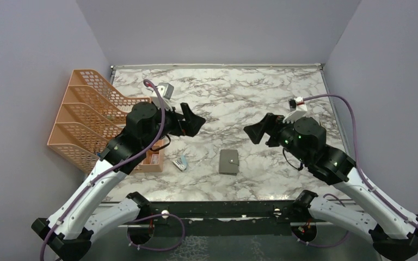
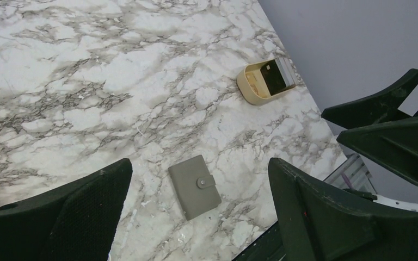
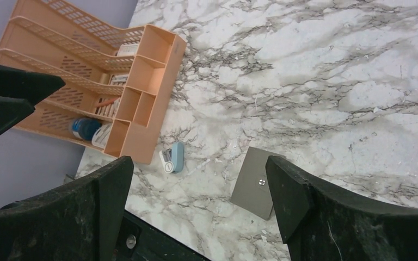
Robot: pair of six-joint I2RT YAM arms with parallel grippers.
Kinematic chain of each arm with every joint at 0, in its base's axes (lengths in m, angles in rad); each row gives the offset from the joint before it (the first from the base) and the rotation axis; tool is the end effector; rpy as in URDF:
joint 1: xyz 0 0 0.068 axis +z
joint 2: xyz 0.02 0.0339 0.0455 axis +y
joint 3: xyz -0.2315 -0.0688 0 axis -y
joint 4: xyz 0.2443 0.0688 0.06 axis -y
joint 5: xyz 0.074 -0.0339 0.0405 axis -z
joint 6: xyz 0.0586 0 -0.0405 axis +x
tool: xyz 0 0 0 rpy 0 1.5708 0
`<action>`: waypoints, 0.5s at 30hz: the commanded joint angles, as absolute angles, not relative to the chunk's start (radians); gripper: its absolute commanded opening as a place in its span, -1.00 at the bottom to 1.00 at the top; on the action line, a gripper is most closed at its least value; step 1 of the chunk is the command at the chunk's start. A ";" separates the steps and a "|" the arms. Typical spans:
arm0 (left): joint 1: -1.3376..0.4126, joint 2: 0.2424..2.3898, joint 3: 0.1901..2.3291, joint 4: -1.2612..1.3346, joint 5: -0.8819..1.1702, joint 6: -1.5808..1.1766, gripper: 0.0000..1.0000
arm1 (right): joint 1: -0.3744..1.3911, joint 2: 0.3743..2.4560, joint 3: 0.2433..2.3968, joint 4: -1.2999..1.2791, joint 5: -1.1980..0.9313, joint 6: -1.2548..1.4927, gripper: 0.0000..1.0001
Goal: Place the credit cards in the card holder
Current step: Reset both arms
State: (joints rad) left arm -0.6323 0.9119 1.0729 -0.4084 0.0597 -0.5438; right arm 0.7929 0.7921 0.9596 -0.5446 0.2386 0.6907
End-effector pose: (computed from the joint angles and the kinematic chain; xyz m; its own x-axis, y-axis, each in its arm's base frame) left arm 0.1901 -0.1436 0.3625 -0.4984 -0.2751 -0.8221 0.4426 0.7347 -0.5141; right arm 0.1573 0.1399 0.3300 -0.5419 0.3320 -0.7721 -0.2501 0.8134 0.5252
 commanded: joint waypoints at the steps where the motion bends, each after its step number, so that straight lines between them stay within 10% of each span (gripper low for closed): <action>1: -0.629 0.849 1.013 -0.437 0.041 -0.565 0.98 | 0.799 0.735 0.910 -0.533 0.273 0.711 0.88; 15: -0.629 0.721 0.848 -0.353 0.049 -0.607 0.98 | 0.799 0.657 0.821 -0.486 0.229 0.724 0.88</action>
